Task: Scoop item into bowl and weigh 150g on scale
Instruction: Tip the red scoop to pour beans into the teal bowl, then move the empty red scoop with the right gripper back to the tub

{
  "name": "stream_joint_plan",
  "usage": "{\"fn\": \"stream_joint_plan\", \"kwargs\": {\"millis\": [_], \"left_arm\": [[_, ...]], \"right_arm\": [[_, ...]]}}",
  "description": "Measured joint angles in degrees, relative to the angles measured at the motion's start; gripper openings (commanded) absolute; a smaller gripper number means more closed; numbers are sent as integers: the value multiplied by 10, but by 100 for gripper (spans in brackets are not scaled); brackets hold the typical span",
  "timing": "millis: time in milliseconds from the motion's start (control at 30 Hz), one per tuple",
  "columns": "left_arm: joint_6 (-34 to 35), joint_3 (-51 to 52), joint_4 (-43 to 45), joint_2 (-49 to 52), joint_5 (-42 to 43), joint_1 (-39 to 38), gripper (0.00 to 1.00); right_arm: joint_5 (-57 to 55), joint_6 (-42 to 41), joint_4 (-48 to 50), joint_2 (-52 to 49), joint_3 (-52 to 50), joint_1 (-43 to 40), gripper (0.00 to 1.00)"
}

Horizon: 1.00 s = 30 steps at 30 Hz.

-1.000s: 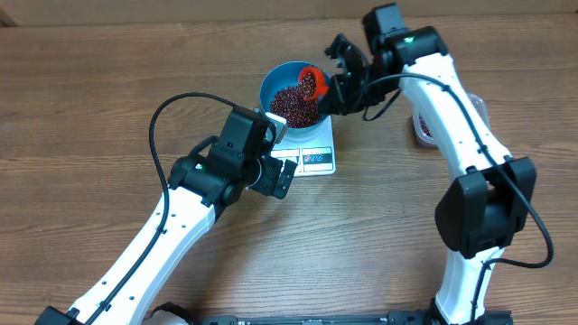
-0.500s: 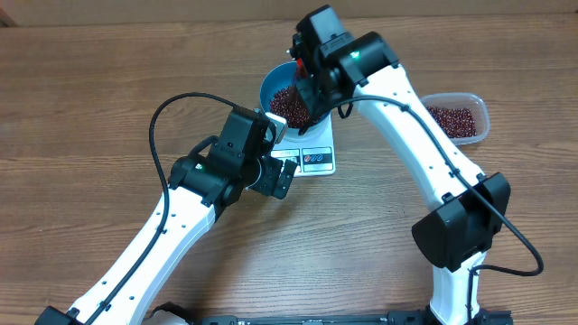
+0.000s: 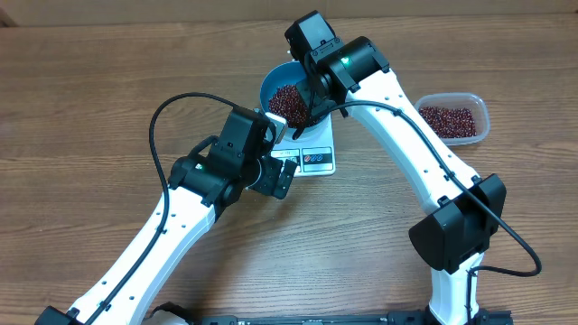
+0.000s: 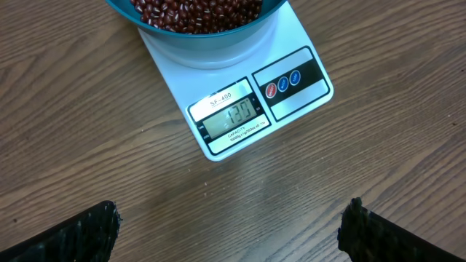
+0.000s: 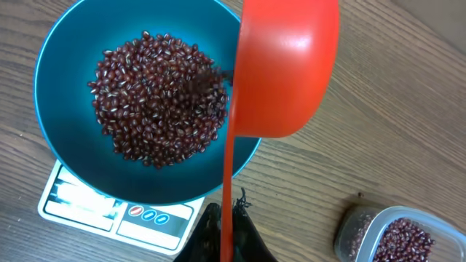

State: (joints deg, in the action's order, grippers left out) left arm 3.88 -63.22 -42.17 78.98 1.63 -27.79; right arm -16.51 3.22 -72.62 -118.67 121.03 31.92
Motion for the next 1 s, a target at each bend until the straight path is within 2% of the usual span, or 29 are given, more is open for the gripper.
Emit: {"fn": "stream_joint_plan", "kwargs": {"millis": [400,1000], "left_arm": [[0,0,0,0,0,0,99],[0,0,0,0,0,0,100]], "right_arm": [[85,0,8,3,0,-19,4],[365,19,-23,99,1,-206,4]]}}
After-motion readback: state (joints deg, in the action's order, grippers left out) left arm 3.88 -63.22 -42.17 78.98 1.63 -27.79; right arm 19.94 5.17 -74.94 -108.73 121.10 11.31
